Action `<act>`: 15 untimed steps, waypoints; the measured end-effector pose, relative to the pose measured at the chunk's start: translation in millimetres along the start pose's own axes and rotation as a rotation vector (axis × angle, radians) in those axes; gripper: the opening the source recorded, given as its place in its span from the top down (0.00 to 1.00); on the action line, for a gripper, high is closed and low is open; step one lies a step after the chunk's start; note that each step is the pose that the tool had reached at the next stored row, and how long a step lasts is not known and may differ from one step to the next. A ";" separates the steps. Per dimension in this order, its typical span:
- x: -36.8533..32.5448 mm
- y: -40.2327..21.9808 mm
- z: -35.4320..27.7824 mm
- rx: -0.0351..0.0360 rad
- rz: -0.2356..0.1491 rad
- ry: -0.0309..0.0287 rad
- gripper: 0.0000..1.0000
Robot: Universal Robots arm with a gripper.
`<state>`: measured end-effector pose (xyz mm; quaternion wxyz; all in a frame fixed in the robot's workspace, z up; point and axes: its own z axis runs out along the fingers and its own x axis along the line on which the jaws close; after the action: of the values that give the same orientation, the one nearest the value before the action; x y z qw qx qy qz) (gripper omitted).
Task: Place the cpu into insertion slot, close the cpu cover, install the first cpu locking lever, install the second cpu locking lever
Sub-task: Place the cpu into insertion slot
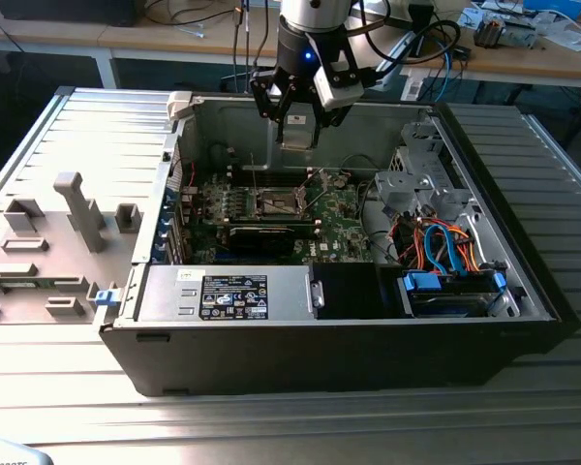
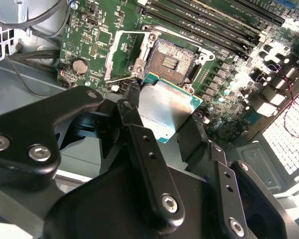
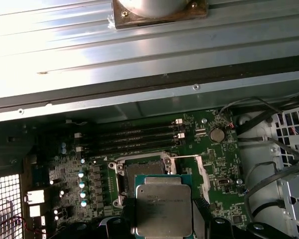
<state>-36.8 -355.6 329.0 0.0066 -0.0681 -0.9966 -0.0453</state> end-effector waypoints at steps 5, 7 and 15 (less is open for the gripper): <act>0.0 0.0 0.0 -0.0002 0.010 -0.0009 0.46; 0.0 0.0 0.0 -0.0003 0.015 -0.0014 0.46; 0.0 0.0 0.1 -0.0006 0.033 -0.0030 0.46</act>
<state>-36.9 -355.6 328.9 0.0058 -0.0847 -0.9954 -0.0453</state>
